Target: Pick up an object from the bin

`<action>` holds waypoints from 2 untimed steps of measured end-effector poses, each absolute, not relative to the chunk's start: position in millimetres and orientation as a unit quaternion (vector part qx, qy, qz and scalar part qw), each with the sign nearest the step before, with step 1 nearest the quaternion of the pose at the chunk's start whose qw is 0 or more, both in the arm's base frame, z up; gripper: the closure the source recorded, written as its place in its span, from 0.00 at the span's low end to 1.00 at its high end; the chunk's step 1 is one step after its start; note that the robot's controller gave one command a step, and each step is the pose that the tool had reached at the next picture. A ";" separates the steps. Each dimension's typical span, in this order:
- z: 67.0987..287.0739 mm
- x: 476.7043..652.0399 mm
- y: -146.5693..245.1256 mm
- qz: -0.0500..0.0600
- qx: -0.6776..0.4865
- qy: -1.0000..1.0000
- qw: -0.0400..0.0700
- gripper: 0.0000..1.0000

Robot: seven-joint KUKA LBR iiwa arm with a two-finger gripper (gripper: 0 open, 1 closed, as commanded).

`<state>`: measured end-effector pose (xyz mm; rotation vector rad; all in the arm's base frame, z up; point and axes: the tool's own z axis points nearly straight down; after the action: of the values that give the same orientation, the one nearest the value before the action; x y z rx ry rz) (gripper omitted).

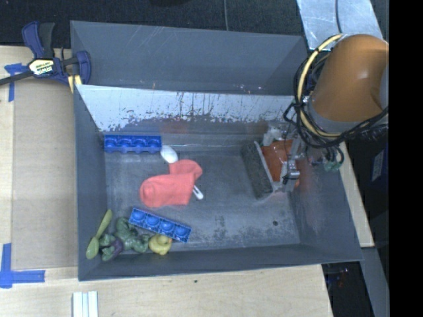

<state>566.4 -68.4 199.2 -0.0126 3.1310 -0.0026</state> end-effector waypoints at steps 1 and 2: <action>158.8 558.7 -75.0 -0.001 0.049 0.999 0.006 0.00; 157.8 603.2 -43.1 -0.001 0.015 1.000 0.007 0.00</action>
Offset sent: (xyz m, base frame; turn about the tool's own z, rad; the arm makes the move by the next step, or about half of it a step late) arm 0.0610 0.0455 -0.0429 0.0059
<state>603.2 -43.1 157.8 0.0481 3.1273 -0.0027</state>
